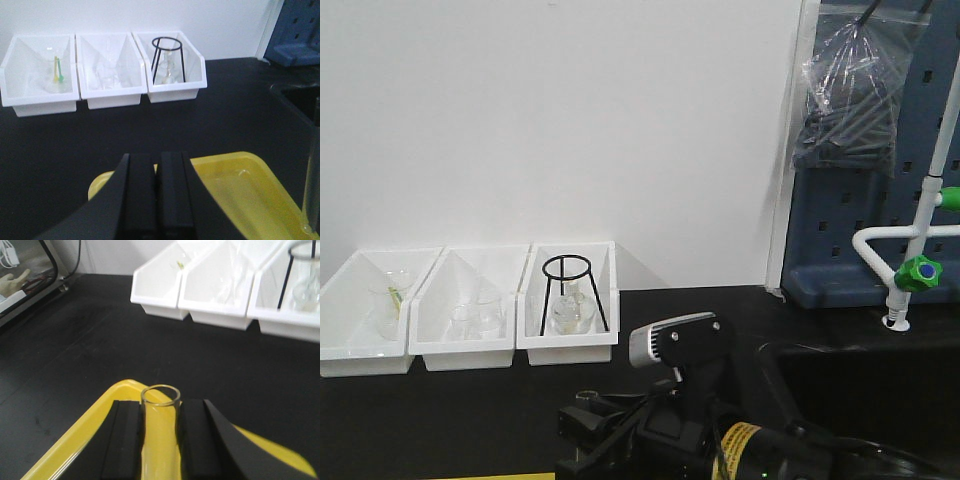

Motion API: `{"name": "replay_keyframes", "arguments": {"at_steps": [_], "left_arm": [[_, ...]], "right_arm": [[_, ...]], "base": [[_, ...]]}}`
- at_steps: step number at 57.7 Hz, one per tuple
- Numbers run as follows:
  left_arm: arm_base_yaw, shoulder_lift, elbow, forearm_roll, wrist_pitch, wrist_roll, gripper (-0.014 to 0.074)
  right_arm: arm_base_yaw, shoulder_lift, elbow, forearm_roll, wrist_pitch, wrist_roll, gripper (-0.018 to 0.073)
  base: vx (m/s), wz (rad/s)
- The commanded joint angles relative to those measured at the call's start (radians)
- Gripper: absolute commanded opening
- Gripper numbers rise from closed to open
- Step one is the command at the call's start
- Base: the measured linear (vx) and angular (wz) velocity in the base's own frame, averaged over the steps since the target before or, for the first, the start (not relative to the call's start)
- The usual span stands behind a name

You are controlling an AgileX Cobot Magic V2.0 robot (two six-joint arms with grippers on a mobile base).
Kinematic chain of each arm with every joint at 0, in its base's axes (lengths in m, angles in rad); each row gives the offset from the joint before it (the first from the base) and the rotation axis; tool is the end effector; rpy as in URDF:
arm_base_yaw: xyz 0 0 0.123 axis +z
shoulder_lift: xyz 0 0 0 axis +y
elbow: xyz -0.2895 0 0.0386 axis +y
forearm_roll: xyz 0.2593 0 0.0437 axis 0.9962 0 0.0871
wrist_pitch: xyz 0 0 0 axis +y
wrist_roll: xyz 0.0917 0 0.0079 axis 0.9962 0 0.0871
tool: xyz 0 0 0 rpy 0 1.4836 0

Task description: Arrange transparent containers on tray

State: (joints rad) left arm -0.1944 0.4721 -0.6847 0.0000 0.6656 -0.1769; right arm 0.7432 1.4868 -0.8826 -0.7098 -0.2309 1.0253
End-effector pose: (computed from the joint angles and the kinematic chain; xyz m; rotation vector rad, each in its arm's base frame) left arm 0.0882 -0.0174 0.3534 0.0170 1.9445 -0.2469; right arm 0.2398 0.2389 0.2729 -0.5156 1.9368 0.8513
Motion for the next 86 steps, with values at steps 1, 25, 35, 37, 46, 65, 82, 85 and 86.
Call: {"name": "replay_keyframes", "arguments": {"at_steps": [1, 25, 35, 37, 46, 65, 82, 85, 86], "left_arm": [[-0.004, 0.002, -0.030, 0.000, -0.041, -0.004, -0.0008], [-0.004, 0.002, -0.030, -0.009, -0.051, -0.013, -0.0006], [-0.004, 0.002, -0.030, -0.009, -0.050, -0.013, -0.0006], [-0.004, 0.002, -0.030, -0.009, -0.050, -0.013, -0.0006], [-0.004, 0.002, -0.030, -0.009, -0.048, -0.013, -0.0006], [-0.004, 0.002, -0.030, -0.009, -0.030, -0.013, -0.0006], [-0.004, 0.002, -0.030, -0.009, -0.022, -0.013, -0.0006], [-0.004, 0.002, -0.030, -0.009, -0.022, -0.013, -0.0006], [-0.004, 0.002, -0.030, -0.009, -0.022, -0.013, -0.0006]], "right_arm": [[0.001, 0.017, -0.035, -0.003, -0.083, 0.079, -0.0011], [-0.003, 0.227, -0.035, -0.032, -0.249, 0.294, -0.0011], [-0.003, 0.285, -0.035, -0.029, -0.249, 0.287, -0.0011], [-0.003, 0.300, -0.035, -0.028, -0.249, 0.276, -0.0011], [-0.003, 0.356, -0.035, 0.027, -0.249, 0.223, -0.0002], [-0.003, 0.409, -0.035, 0.169, -0.252, 0.070, 0.0276], [-0.003, 0.409, -0.035, 0.210, -0.286, 0.013, 0.0482], [-0.003, 0.409, -0.035, 0.209, -0.306, 0.013, 0.0480], [-0.003, 0.409, -0.035, 0.209, -0.315, 0.013, 0.0480]], "base": [[0.00, 0.00], [0.00, 0.00], [0.00, 0.00], [0.00, 0.00], [0.00, 0.00], [0.00, 0.00], [0.00, 0.00], [0.00, 0.00], [0.00, 0.00]]}}
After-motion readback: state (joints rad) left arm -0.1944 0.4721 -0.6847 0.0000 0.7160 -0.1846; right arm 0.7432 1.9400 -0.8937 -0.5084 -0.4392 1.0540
